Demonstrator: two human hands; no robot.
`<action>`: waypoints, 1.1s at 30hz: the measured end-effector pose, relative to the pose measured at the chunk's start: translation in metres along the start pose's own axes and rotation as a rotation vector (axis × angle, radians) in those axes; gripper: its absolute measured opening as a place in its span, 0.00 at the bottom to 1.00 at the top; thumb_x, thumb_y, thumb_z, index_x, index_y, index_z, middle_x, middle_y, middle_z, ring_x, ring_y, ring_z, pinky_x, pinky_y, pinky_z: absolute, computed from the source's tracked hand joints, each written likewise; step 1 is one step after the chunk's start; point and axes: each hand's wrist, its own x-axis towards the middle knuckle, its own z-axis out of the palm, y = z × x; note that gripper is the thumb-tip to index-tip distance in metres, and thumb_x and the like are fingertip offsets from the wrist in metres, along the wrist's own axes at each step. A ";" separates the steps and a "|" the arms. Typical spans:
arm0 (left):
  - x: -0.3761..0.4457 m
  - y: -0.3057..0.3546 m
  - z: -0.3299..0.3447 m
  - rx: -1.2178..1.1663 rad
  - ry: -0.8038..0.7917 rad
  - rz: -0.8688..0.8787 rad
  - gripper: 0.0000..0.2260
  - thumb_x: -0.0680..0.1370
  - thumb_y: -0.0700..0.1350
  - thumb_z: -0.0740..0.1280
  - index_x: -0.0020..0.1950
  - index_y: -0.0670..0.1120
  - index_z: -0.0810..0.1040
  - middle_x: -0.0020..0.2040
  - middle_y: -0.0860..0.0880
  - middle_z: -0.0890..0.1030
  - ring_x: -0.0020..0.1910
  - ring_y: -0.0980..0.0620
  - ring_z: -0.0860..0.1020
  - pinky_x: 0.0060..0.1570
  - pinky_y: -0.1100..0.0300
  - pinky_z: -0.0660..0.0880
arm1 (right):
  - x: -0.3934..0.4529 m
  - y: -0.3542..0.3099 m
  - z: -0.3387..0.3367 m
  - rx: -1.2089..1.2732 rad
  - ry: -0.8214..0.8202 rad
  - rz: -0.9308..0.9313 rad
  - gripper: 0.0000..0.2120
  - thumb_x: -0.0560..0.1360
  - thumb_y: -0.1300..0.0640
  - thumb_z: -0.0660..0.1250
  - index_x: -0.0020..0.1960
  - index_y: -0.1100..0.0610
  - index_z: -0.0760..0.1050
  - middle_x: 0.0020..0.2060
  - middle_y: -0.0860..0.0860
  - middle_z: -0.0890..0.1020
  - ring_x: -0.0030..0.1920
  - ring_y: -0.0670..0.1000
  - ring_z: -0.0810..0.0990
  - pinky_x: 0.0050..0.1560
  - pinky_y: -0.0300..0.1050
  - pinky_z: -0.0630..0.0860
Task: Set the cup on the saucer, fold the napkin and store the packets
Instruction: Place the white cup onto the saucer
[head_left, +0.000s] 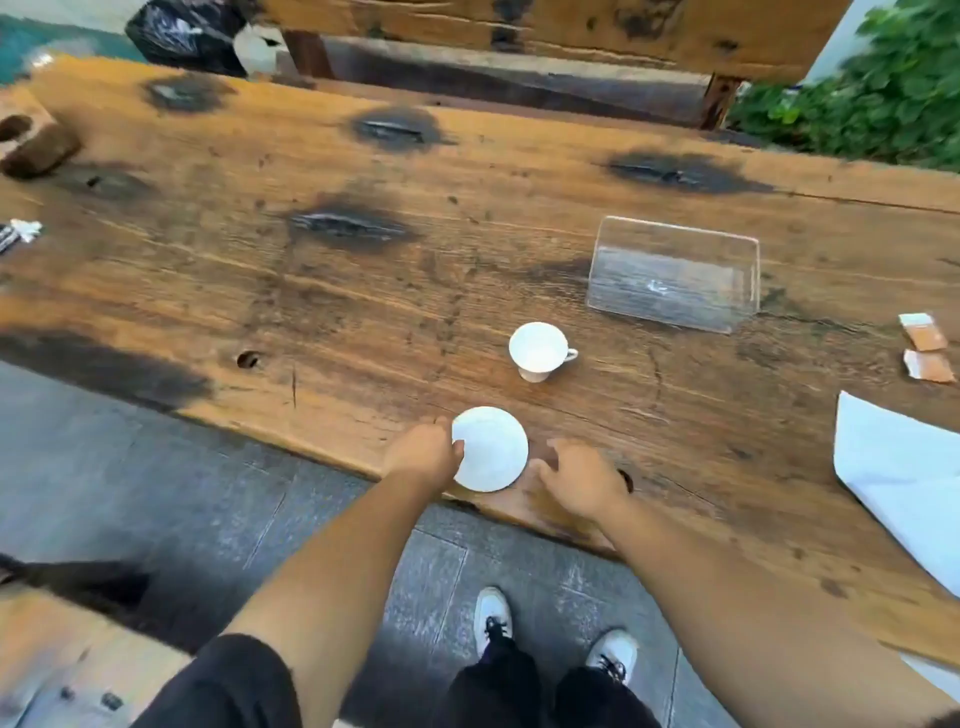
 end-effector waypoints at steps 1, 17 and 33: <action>0.008 -0.004 0.003 -0.007 -0.023 -0.022 0.16 0.78 0.52 0.59 0.60 0.43 0.71 0.58 0.41 0.77 0.56 0.40 0.76 0.48 0.52 0.72 | 0.009 -0.004 0.010 0.055 0.001 0.027 0.21 0.77 0.44 0.60 0.61 0.58 0.72 0.59 0.58 0.79 0.59 0.59 0.76 0.55 0.51 0.72; 0.012 0.064 0.046 -0.435 -0.103 -0.039 0.08 0.77 0.41 0.60 0.47 0.46 0.80 0.45 0.42 0.84 0.43 0.42 0.78 0.38 0.57 0.70 | -0.006 0.060 0.005 0.439 0.240 0.358 0.09 0.76 0.58 0.61 0.53 0.55 0.78 0.48 0.56 0.85 0.48 0.59 0.82 0.46 0.47 0.76; 0.012 0.153 0.078 -0.365 -0.162 0.002 0.08 0.78 0.43 0.61 0.44 0.44 0.79 0.42 0.43 0.83 0.40 0.44 0.78 0.36 0.58 0.70 | -0.027 0.149 -0.002 0.403 0.330 0.438 0.10 0.77 0.59 0.62 0.54 0.56 0.80 0.50 0.57 0.84 0.51 0.60 0.80 0.49 0.46 0.74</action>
